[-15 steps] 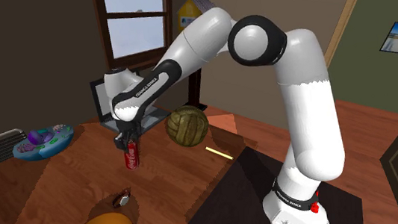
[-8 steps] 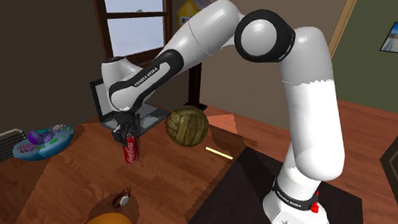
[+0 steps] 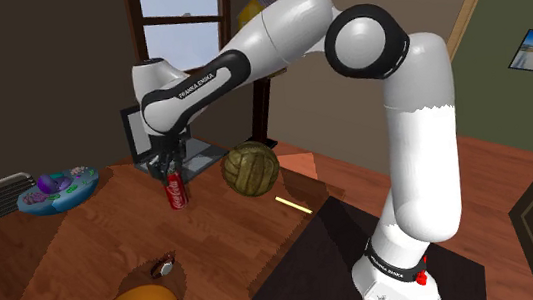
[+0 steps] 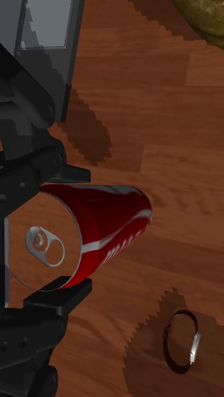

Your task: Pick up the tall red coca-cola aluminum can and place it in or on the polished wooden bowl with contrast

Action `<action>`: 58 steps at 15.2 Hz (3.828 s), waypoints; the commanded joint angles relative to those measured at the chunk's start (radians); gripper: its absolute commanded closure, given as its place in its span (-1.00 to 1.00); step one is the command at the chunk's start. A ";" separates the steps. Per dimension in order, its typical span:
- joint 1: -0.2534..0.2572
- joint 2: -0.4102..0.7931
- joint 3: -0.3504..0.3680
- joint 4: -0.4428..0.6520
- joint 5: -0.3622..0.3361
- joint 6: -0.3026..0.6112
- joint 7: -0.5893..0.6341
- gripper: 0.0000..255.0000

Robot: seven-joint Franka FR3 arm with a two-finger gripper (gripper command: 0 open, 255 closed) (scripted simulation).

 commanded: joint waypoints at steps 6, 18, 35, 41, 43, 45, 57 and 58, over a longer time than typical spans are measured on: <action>-0.004 -0.041 0.005 0.040 0.014 -0.080 -0.012 1.00; 0.027 -0.130 0.032 0.040 0.031 -0.169 0.033 1.00; 0.230 -0.268 0.185 -0.075 0.050 -0.206 0.384 1.00; 0.310 -0.253 0.244 -0.033 0.039 -0.242 0.523 1.00; 0.332 -0.240 0.257 -0.025 0.031 -0.240 0.561 1.00; 0.332 -0.233 0.257 -0.044 0.027 -0.215 0.565 1.00; 0.339 -0.173 0.248 -0.137 -0.011 -0.070 0.593 1.00; 0.340 -0.167 0.247 -0.143 -0.015 -0.058 0.596 1.00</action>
